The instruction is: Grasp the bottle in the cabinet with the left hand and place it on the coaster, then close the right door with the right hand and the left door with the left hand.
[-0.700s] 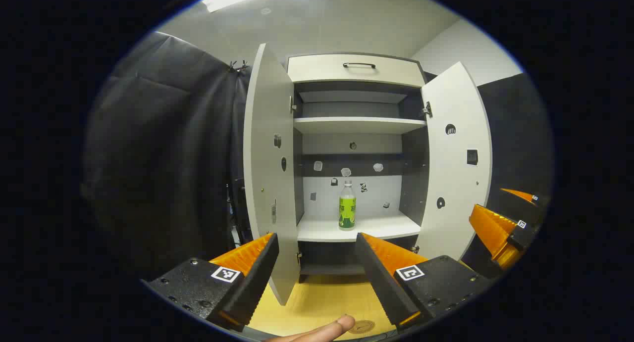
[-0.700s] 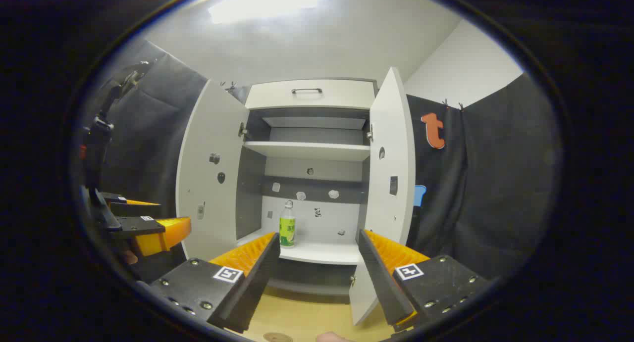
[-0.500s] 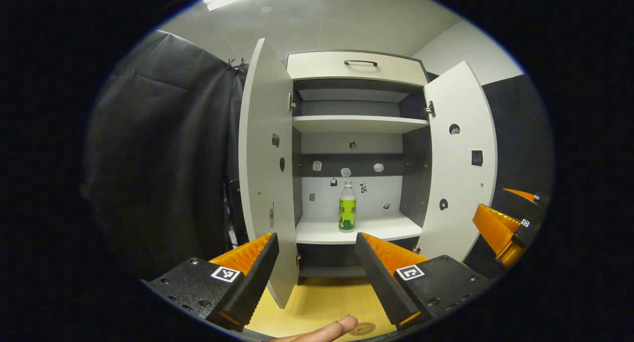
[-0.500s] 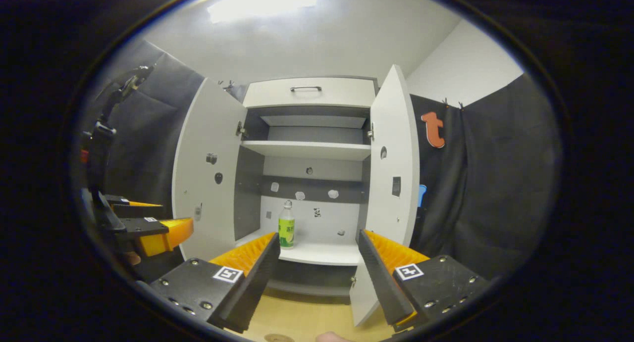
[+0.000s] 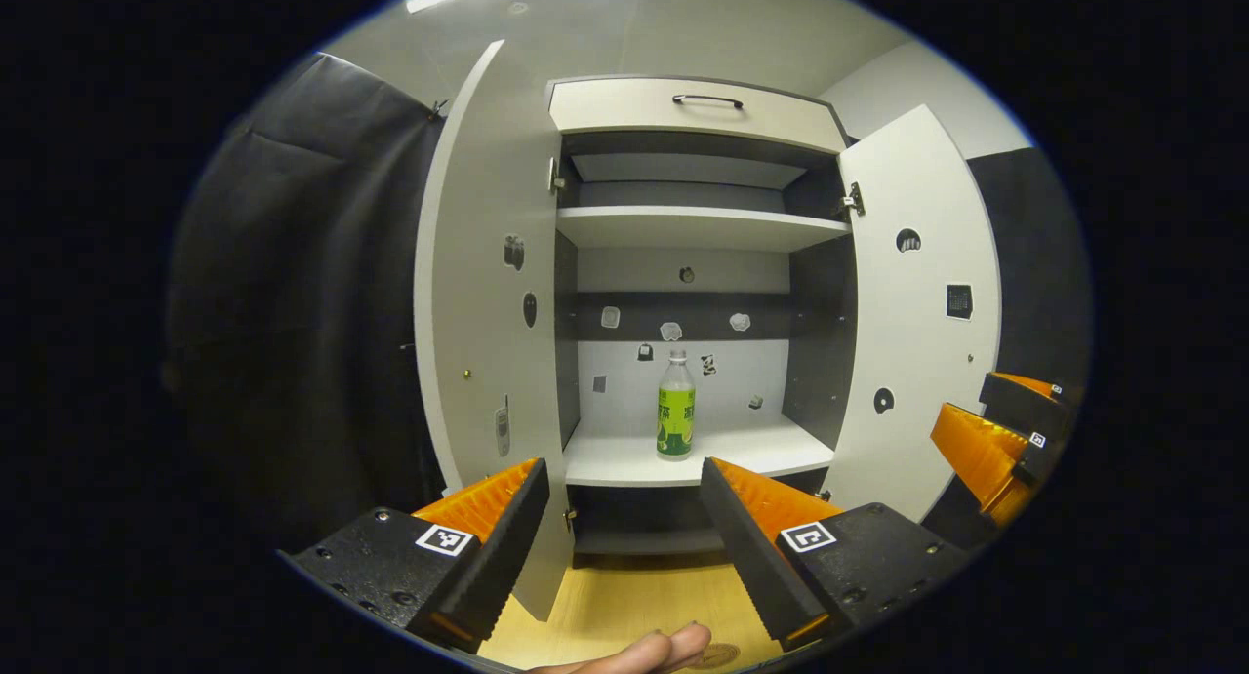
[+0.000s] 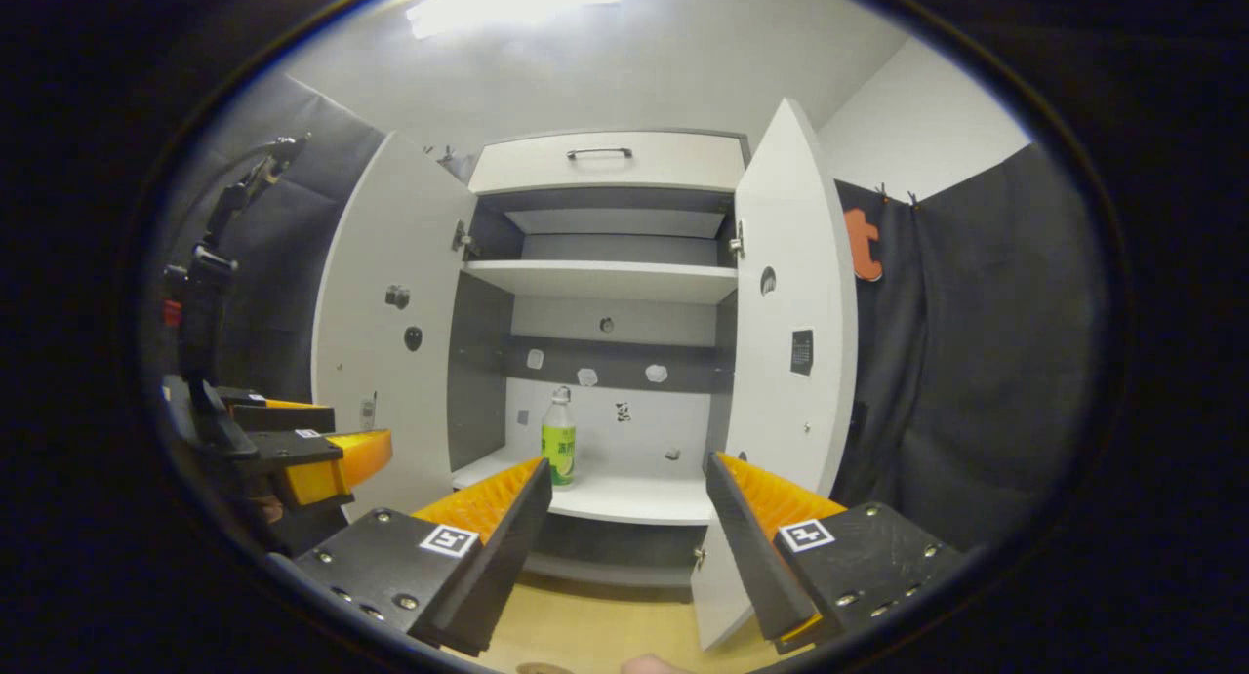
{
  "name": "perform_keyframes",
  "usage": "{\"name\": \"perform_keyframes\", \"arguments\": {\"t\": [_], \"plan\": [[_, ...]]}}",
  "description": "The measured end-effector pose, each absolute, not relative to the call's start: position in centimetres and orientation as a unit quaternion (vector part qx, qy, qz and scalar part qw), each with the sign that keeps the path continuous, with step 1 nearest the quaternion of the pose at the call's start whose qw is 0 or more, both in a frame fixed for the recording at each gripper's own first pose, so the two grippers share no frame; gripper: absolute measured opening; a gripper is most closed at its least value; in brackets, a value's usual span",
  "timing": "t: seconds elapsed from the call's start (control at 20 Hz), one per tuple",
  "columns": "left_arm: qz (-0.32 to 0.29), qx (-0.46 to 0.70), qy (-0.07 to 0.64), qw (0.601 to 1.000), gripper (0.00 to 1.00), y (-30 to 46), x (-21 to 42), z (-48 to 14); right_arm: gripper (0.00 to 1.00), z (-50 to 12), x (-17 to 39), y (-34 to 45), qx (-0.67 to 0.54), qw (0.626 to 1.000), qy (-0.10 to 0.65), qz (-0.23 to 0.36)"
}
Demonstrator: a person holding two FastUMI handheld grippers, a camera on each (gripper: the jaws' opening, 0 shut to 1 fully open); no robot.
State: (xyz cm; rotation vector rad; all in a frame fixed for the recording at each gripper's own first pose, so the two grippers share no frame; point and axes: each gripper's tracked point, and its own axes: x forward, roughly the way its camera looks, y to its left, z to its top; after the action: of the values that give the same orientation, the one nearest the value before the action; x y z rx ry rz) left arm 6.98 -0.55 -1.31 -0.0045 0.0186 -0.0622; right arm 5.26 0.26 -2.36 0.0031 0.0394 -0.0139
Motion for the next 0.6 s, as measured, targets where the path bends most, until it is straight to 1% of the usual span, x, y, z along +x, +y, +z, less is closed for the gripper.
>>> {"name": "perform_keyframes", "arguments": {"t": [0.6], "plan": [[-0.052, -0.002, 0.025, 0.998, 0.98, -2.6, 15.2, -3.0, 0.96, -3.3, 7.8, -1.7, 0.002, 0.999, 0.033, -0.031]]}}
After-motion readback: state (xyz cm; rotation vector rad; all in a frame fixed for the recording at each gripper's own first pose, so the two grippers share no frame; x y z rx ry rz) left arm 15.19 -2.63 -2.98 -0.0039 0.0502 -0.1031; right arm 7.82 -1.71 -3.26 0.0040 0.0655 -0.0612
